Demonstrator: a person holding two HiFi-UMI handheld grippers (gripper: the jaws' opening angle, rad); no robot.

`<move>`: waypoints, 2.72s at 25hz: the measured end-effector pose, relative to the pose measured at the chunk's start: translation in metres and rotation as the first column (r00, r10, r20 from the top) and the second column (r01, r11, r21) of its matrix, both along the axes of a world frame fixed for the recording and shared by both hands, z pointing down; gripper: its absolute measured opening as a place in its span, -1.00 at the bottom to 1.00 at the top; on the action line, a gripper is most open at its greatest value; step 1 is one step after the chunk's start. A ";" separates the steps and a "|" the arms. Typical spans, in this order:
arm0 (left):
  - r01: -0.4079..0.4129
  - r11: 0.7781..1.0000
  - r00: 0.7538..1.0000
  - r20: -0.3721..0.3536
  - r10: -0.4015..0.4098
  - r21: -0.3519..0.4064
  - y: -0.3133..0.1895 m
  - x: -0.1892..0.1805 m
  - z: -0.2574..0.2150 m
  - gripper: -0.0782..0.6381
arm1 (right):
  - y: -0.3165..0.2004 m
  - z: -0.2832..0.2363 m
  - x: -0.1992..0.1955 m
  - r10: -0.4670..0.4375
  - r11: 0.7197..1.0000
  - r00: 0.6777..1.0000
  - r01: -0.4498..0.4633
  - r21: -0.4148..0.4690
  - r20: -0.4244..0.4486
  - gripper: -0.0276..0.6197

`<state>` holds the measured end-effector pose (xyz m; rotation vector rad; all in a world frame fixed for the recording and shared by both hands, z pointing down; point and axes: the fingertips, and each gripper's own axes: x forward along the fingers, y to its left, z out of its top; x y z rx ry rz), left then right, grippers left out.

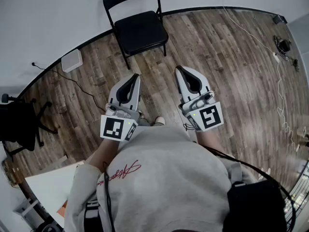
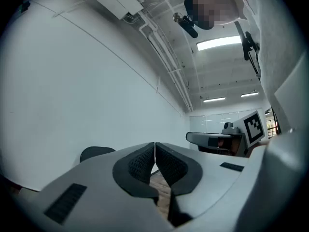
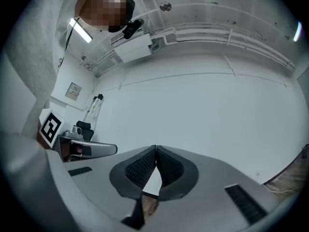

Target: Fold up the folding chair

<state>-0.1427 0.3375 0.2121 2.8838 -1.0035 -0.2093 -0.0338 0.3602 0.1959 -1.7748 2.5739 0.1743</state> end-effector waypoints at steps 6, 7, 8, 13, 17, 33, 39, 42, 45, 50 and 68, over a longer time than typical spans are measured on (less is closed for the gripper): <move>0.005 1.000 1.000 -0.001 -0.005 -0.004 0.005 -0.001 -0.001 -0.73 | 0.004 -0.002 -0.002 -0.006 1.000 1.000 0.006 0.004 -0.006 -0.86; 0.006 1.000 1.000 -0.001 -0.006 -0.004 0.006 -0.001 -0.001 -0.73 | 0.005 -0.002 -0.002 -0.007 1.000 1.000 0.007 0.004 -0.007 -0.86; 0.007 1.000 1.000 -0.001 -0.007 -0.004 0.007 -0.001 -0.001 -0.73 | 0.006 -0.003 -0.001 -0.007 1.000 1.000 0.007 0.005 -0.007 -0.87; 0.010 1.000 1.000 -0.002 -0.010 -0.008 0.011 0.000 -0.001 -0.73 | 0.009 -0.002 -0.001 -0.011 1.000 1.000 0.011 0.003 -0.011 -0.87; 0.015 1.000 1.000 0.000 -0.015 -0.010 0.011 0.001 0.000 -0.73 | 0.009 -0.001 -0.001 -0.021 1.000 1.000 0.021 0.001 0.003 -0.87; 0.109 0.994 0.994 0.001 -0.109 0.026 0.010 0.031 0.002 -0.73 | 0.008 -0.004 0.046 -0.052 0.996 0.998 0.054 0.072 -0.043 -0.86; 0.108 0.994 0.994 0.006 -0.108 0.001 -0.029 0.038 0.013 -0.73 | -0.027 0.003 0.055 -0.028 0.996 0.997 0.034 0.083 -0.077 -0.86; 0.097 0.995 0.995 -0.003 -0.097 -0.020 -0.060 0.043 0.022 -0.73 | -0.056 0.007 0.064 -0.003 0.996 0.998 0.008 0.089 -0.061 -0.86; 0.072 0.997 0.997 0.009 -0.071 -0.018 -0.099 0.052 0.029 -0.73 | -0.097 0.013 0.075 0.033 0.996 0.996 -0.026 0.085 -0.082 -0.86; 0.026 0.999 1.000 0.013 -0.026 -0.031 -0.178 0.070 0.035 -0.73 | -0.182 0.009 0.082 0.047 0.995 0.997 -0.041 0.091 -0.065 -0.86; 0.034 0.975 0.999 -0.002 -0.035 -0.220 -0.313 0.105 0.072 -0.44 | -0.342 0.045 0.097 0.062 0.995 0.996 -0.066 -0.070 -0.057 -0.36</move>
